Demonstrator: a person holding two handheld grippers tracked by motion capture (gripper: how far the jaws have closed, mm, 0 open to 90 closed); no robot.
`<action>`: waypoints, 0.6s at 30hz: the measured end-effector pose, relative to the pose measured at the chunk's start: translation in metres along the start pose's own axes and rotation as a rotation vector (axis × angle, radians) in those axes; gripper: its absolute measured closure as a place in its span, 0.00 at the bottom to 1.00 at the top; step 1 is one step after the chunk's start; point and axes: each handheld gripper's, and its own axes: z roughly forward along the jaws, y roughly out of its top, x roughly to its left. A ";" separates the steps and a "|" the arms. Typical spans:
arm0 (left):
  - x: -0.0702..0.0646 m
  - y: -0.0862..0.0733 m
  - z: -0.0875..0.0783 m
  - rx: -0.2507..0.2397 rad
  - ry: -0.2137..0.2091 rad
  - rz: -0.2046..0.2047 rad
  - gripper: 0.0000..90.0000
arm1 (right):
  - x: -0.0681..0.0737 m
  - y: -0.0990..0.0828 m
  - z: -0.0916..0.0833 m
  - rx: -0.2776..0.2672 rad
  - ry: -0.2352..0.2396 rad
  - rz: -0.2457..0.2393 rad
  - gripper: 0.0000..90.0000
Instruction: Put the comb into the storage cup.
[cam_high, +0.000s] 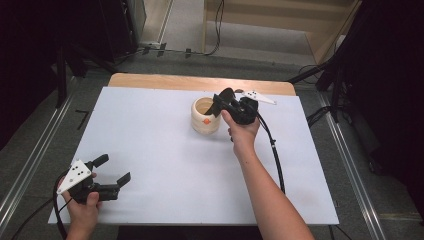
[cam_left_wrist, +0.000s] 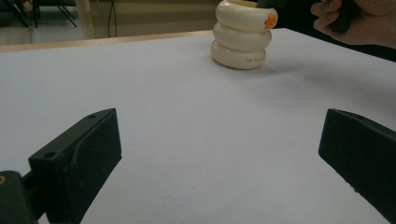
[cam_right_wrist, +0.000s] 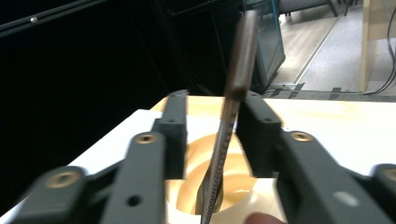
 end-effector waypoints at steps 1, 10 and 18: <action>0.000 0.000 0.000 0.000 0.000 0.001 0.00 | 0.000 0.000 -0.001 0.007 -0.009 -0.006 0.55; -0.001 0.000 0.001 0.000 -0.002 0.000 0.00 | 0.000 0.001 -0.008 0.070 -0.064 -0.031 0.23; -0.001 0.000 0.001 0.004 0.000 0.008 0.00 | 0.006 0.002 -0.015 0.089 -0.057 -0.063 0.01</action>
